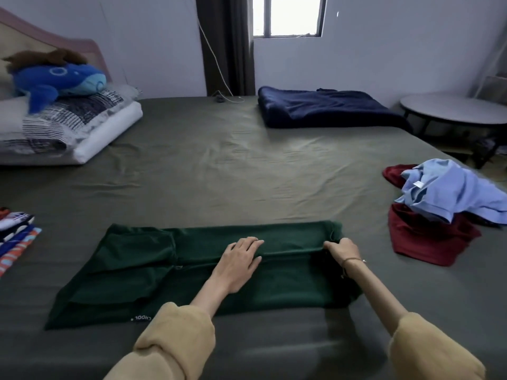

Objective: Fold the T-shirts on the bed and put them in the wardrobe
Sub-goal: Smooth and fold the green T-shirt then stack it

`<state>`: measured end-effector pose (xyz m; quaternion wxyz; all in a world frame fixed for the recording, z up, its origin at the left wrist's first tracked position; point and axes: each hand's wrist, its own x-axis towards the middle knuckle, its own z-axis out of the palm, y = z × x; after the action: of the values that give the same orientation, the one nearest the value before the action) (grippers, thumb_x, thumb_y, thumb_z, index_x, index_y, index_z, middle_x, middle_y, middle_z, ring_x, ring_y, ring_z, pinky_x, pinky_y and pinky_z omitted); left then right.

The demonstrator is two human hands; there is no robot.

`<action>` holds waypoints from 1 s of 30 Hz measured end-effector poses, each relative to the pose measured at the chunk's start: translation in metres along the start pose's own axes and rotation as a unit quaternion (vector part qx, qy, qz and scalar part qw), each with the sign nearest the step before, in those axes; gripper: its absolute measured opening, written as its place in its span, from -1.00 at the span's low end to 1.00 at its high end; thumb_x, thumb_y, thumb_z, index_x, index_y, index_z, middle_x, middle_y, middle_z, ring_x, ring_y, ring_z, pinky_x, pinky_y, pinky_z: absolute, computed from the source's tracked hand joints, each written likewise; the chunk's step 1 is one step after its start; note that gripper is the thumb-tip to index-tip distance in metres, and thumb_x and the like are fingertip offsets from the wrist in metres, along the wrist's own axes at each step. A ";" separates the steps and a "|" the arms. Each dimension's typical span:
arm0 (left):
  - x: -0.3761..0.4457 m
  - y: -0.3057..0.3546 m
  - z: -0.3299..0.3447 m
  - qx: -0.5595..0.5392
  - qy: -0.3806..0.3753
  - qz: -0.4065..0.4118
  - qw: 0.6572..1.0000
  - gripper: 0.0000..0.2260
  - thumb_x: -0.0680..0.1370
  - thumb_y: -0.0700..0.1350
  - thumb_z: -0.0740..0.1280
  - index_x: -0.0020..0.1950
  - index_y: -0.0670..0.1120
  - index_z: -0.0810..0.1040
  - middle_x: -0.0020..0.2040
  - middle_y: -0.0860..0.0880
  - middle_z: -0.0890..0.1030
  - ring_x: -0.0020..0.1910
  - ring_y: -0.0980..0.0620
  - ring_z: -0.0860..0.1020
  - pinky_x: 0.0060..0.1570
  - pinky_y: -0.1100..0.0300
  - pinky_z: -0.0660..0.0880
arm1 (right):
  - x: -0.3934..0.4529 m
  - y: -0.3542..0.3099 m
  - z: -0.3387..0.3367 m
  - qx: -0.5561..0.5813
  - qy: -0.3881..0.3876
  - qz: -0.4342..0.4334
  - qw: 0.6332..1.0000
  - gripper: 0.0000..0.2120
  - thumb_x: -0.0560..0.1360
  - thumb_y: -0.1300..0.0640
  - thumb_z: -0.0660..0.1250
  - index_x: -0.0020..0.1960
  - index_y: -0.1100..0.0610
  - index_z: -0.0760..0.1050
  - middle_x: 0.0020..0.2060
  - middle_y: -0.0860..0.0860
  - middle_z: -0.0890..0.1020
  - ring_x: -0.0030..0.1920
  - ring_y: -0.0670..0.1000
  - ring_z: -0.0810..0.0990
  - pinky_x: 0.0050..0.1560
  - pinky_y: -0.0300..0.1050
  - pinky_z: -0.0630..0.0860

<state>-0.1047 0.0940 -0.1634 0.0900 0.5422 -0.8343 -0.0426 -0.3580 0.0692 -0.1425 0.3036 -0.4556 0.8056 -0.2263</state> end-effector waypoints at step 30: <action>-0.144 -0.238 -0.068 -0.544 0.114 -0.478 0.680 -0.66 0.68 -0.05 -0.02 0.15 -0.18 0.48 -0.32 -0.07 0.39 -0.52 0.16 0.40 -0.50 0.33 0.32 | -0.179 -0.261 0.301 0.126 -0.337 -0.146 0.922 -0.37 0.51 0.07 0.30 0.46 0.25 0.13 0.28 0.20 0.47 0.25 0.16 0.48 0.27 0.01 0.40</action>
<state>0.1791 0.1303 -0.1516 0.4309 0.7238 -0.2747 -0.4637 0.0785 0.0728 -0.1389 0.5755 -0.5758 0.5449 -0.2011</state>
